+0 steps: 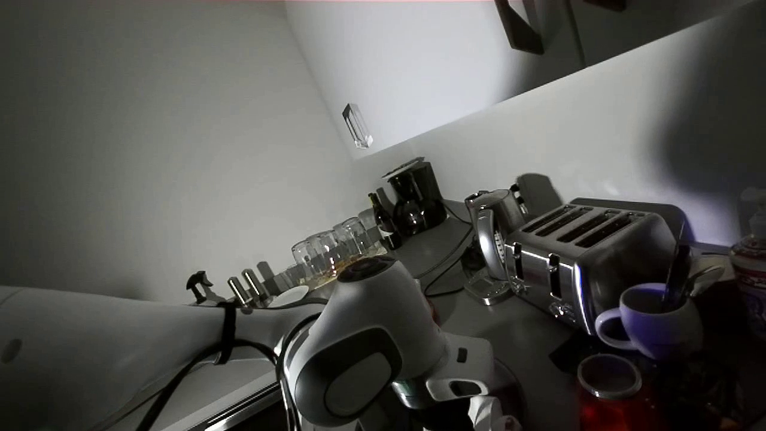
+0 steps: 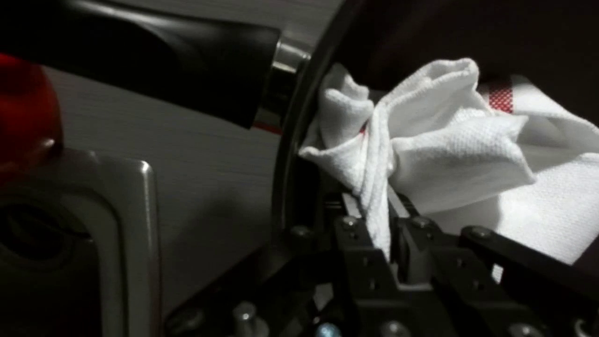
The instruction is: Use the cloth to wipe the plate
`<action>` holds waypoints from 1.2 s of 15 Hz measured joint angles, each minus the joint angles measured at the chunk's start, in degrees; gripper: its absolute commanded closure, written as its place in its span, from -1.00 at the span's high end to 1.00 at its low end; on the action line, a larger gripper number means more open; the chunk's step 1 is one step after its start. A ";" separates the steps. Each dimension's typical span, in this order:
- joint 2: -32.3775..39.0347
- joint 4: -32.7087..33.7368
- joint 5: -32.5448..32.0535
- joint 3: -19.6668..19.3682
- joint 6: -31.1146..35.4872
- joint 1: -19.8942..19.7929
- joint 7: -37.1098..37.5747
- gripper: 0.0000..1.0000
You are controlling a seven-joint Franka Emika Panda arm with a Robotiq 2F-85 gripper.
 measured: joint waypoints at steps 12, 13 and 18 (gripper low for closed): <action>-0.77 -4.00 -4.27 5.22 7.64 6.06 -0.72 -0.84; -1.11 -4.55 -4.45 5.65 8.24 6.49 -0.91 -0.84; -1.98 -5.19 -4.67 5.64 9.37 6.65 -1.65 -0.84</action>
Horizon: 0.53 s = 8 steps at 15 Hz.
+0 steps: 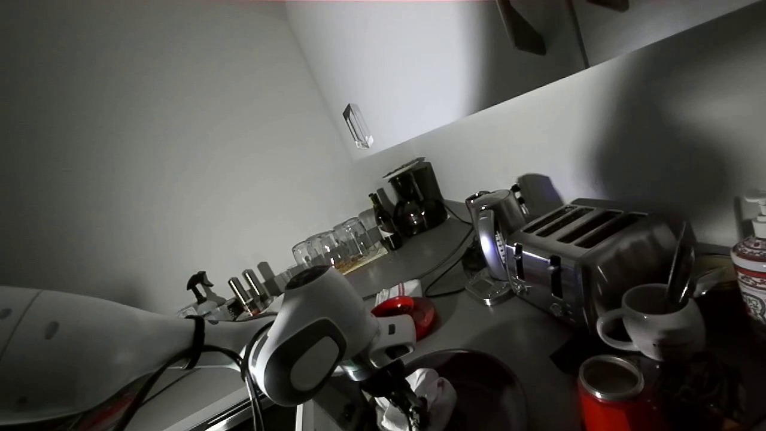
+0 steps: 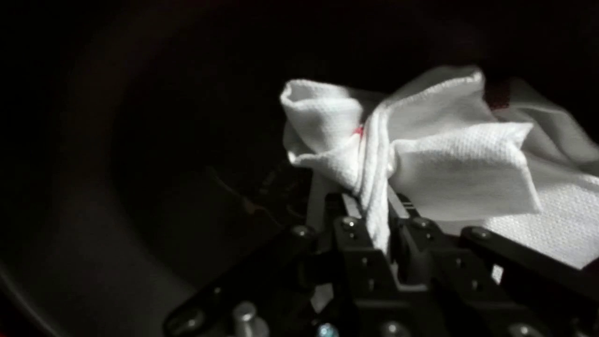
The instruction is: Use the cloth to wipe the plate
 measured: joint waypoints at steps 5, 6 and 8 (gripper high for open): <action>0.33 3.29 0.29 -3.64 -0.11 -5.21 -0.01 -0.84; 0.50 4.13 0.47 -4.25 -0.22 -6.69 -0.02 -0.84; 0.87 5.49 0.58 -4.95 -0.27 -9.06 -0.03 -0.84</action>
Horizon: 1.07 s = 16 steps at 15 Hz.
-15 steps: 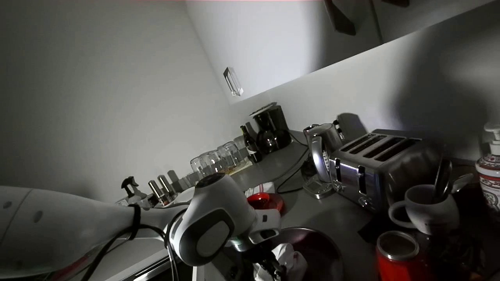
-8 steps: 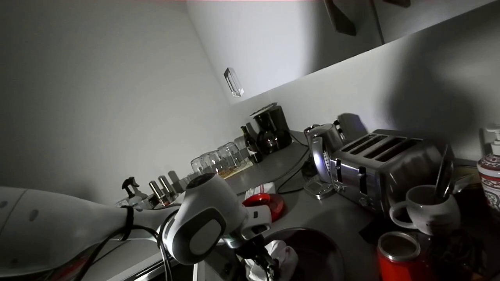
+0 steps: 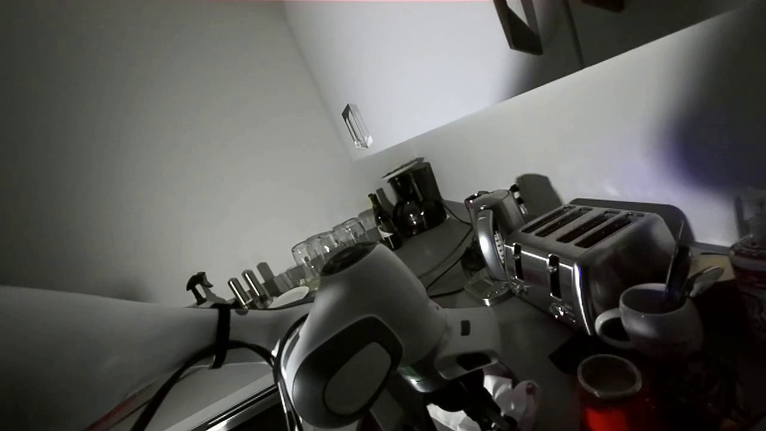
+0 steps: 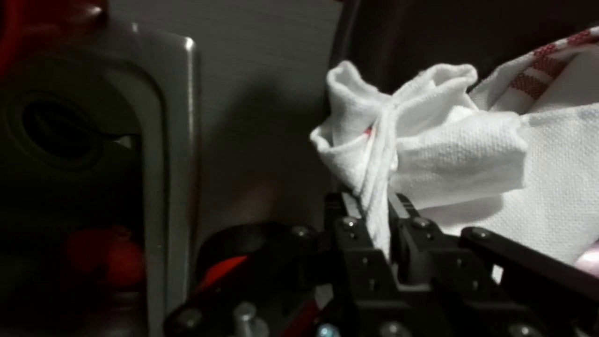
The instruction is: Use the cloth to wipe the plate
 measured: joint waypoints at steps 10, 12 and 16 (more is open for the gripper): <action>1.76 0.64 -0.16 0.88 0.02 1.85 0.06 -0.84; 2.36 0.32 -0.37 1.11 0.03 2.86 0.06 -0.84; 4.04 -0.25 -1.22 1.14 -0.07 4.07 0.23 -0.84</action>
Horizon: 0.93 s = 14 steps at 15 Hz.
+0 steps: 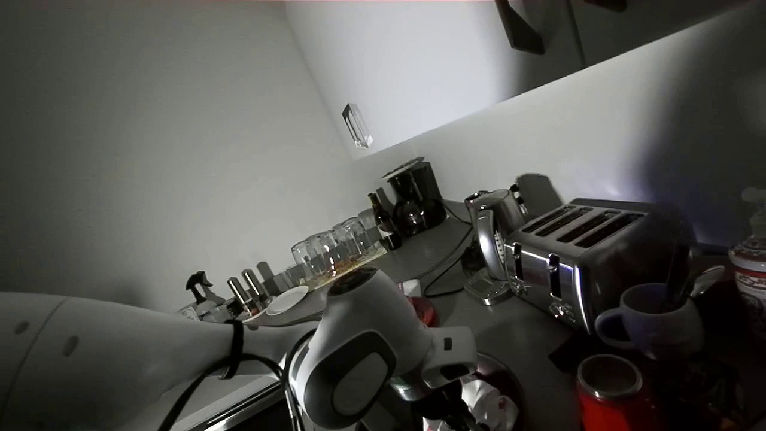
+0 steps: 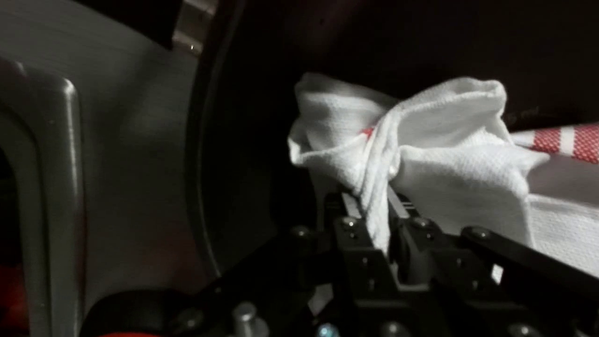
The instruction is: Use the cloth to wipe the plate
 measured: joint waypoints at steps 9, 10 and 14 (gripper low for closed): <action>0.68 0.65 -1.28 -0.19 0.03 0.45 0.21 -0.84; 0.69 0.75 -1.46 -0.19 0.04 0.59 0.21 -0.84; 1.16 2.22 -2.05 -0.20 -0.04 1.43 0.69 -0.84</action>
